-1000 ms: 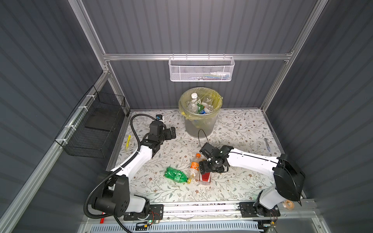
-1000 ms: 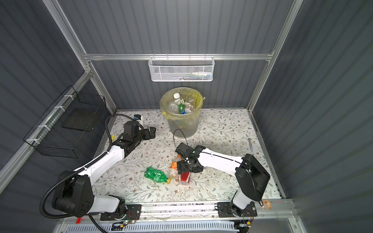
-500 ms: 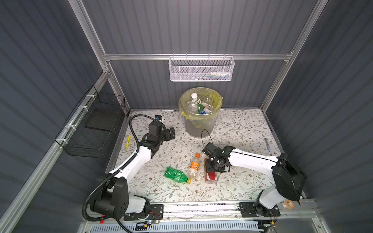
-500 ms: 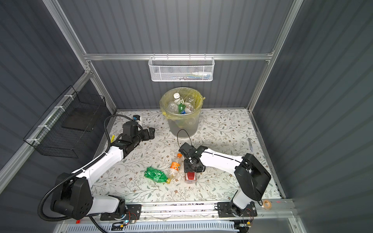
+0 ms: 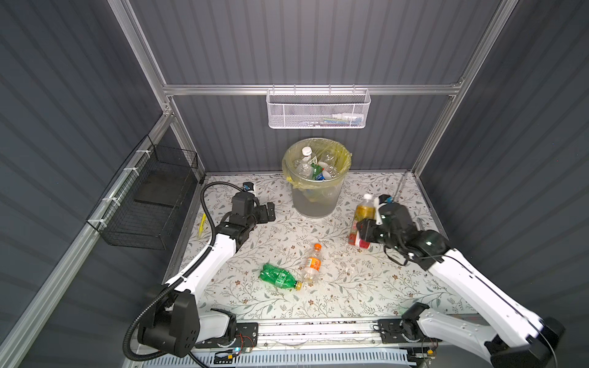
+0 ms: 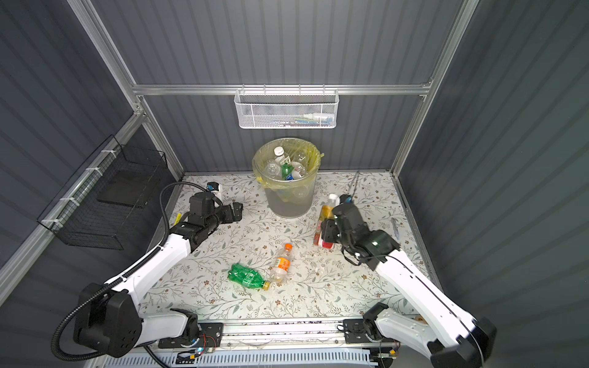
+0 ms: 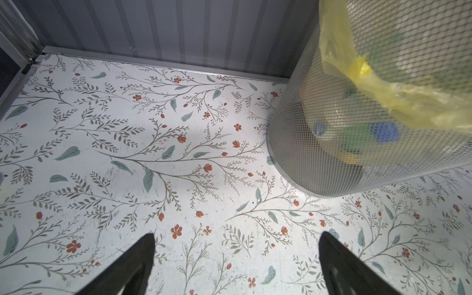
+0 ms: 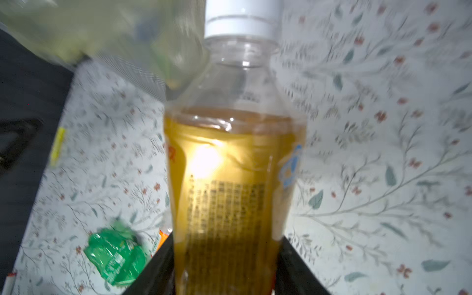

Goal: Throw the plastic bottles in the bin
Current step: Pick up the plastic bottle from the center of the table, then throw the plastic bottle into the trash bin.

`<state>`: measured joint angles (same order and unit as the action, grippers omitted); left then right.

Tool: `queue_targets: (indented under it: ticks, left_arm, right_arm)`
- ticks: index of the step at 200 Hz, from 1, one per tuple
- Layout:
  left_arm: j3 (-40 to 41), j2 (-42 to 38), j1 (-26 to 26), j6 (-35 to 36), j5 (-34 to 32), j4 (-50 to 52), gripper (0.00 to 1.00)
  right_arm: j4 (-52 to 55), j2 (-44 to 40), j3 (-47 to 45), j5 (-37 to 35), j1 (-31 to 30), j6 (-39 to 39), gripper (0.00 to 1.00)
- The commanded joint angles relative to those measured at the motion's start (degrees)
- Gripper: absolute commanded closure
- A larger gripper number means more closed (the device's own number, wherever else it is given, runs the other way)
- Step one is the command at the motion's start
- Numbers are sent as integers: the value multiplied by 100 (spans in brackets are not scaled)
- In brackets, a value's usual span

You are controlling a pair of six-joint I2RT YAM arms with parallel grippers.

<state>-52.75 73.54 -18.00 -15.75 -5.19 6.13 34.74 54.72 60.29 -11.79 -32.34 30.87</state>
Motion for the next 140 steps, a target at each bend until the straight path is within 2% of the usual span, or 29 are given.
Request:
queue_targets:
  ticks: [1,33,50,62,86,92,101,110,120,130,140]
  left_arm:
    - [-66,-254,33,-120,237,171,0]
    - [-52,-540,33,-516,631,319,1]
    - [47,-814,12,-660,777,472,2]
    - [67,-1040,-97,-704,598,750,2]
    - [181,-1587,-344,-943,223,1276,3]
    - [211,-1710,-404,-1057,163,1418,2]
    - [241,-1858,-509,-1250,35,1678,2]
    - [252,-1978,-635,-1447,-79,1979,1]
    - [307,-2097,-822,-1733,-264,2285,0]
    - [400,-2237,-975,-2006,-337,2498,0]
    - [509,-2352,-1053,-2275,-324,2645,0]
  right_arm:
    - [-968,-516,238,-694,92,-1171,47]
    - [-2642,-769,447,-708,105,-2412,46]
    - [-3011,-359,936,-487,138,-2862,45]
    - [-2977,191,1525,-236,215,-3026,44]
    - [-1955,1844,3592,173,330,-3096,41]
    - [-1489,2282,4188,449,393,-3033,39]
    - [-410,3194,5555,759,508,-2843,35]
    - [708,4109,6958,866,560,-2750,28]
    - [1562,4854,8121,753,583,-2687,15]
    - [1897,5167,8561,780,591,-2633,7]
    - [1604,5025,8168,831,589,-2569,2]
